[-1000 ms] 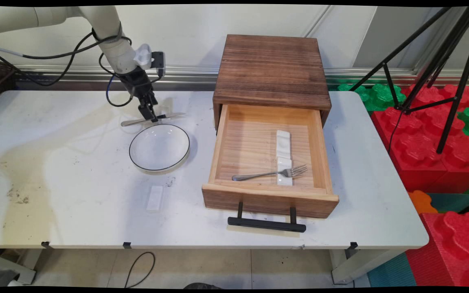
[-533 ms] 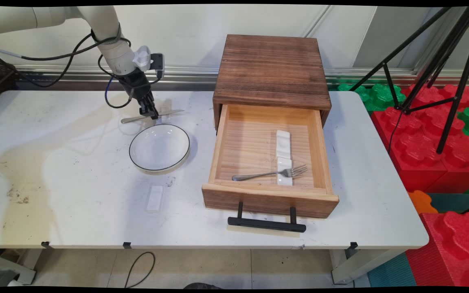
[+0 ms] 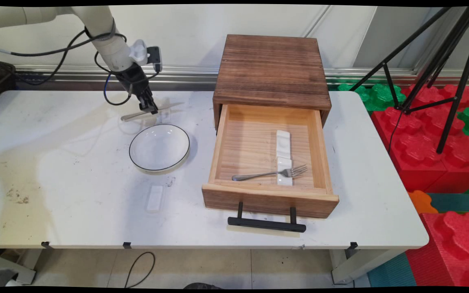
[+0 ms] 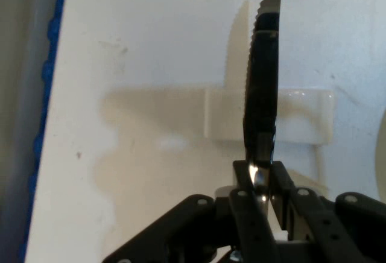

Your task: Place the picked object into the drawer

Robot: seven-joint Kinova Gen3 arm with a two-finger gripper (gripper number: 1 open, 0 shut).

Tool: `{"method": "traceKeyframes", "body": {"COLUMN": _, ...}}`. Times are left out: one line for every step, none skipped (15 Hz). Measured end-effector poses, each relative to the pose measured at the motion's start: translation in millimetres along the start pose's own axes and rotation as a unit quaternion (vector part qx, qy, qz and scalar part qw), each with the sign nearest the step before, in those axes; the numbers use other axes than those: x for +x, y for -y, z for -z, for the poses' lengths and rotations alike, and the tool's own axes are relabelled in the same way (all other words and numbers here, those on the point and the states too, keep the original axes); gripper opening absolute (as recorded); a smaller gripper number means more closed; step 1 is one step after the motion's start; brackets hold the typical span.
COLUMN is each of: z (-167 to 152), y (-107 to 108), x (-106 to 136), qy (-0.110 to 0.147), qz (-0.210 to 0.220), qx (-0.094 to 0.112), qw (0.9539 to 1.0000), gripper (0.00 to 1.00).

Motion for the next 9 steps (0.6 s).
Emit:
{"method": "traceKeyframes", "body": {"z": 2.4, "y": -0.1, "x": -0.2, "qy": -0.002, "qz": 0.004, "qx": 0.003, "qw": 1.0, "gripper": 0.0}}
{"method": "traceKeyframes", "body": {"z": 6.5, "y": -0.6, "x": -0.6, "qy": -0.006, "qz": 0.009, "qx": 0.008, "qw": 0.9999, "gripper": 0.0}}
{"method": "traceKeyframes", "body": {"z": 9.3, "y": -1.0, "x": -0.7, "qy": -0.009, "qz": 0.013, "qx": 0.011, "qw": 0.9998, "gripper": 0.0}}
{"method": "traceKeyframes", "body": {"z": 14.0, "y": -1.9, "x": -0.7, "qy": -0.013, "qz": 0.018, "qx": 0.016, "qw": 0.9996, "gripper": 0.0}}
{"method": "traceKeyframes", "body": {"z": 19.9, "y": -3.2, "x": -0.4, "qy": -0.018, "qz": 0.025, "qx": 0.021, "qw": 0.9993, "gripper": 0.0}}
{"method": "traceKeyframes", "body": {"z": 26.0, "y": -4.7, "x": -0.1, "qy": -0.024, "qz": 0.031, "qx": 0.027, "qw": 0.9989, "gripper": 0.0}}
{"method": "traceKeyframes", "body": {"z": 31.9, "y": -6.4, "x": 0.3, "qy": -0.029, "qz": 0.036, "qx": 0.031, "qw": 0.9984, "gripper": 0.0}}
{"method": "traceKeyframes", "body": {"z": 35.7, "y": -7.6, "x": 0.8, "qy": -0.032, "qz": 0.039, "qx": 0.034, "qw": 0.9981, "gripper": 0.0}}
{"method": "traceKeyframes", "body": {"z": 41.9, "y": -9.6, "x": 2.1, "qy": -0.037, "qz": 0.044, "qx": 0.039, "qw": 0.9976, "gripper": 0.0}}
